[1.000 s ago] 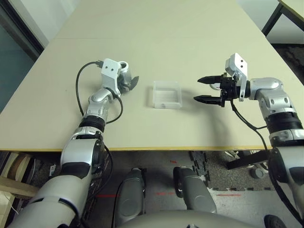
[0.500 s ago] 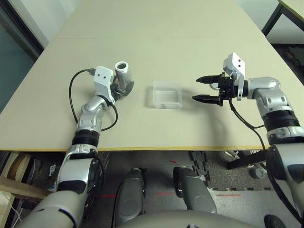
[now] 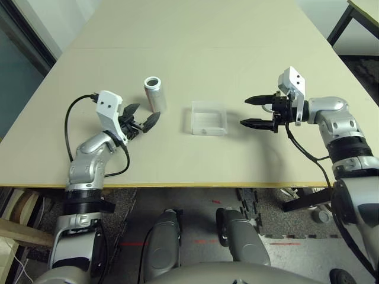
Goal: Pour the medicine from the bottle into the box.
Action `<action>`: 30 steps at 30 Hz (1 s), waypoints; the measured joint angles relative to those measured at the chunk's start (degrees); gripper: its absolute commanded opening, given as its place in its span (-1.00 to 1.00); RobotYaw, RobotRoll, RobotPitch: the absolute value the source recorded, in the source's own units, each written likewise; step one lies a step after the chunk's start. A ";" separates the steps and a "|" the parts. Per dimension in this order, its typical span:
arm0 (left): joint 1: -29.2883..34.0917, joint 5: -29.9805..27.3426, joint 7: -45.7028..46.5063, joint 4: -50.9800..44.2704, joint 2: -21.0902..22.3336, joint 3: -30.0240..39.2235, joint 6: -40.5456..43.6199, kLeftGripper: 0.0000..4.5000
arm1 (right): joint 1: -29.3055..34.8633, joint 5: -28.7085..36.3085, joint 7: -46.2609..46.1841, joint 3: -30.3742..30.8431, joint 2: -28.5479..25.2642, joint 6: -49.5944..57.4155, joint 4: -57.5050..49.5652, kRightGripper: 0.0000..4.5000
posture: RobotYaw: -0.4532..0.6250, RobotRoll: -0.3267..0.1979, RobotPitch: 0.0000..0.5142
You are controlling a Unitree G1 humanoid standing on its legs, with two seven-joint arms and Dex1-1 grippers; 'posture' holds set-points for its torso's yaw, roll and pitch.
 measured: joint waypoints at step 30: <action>-26.36 8.17 5.01 50.51 15.15 6.08 -19.10 0.98 | 2.83 2.42 -29.53 -16.75 -7.46 2.52 7.63 1.00 | -0.33 0.25 -0.47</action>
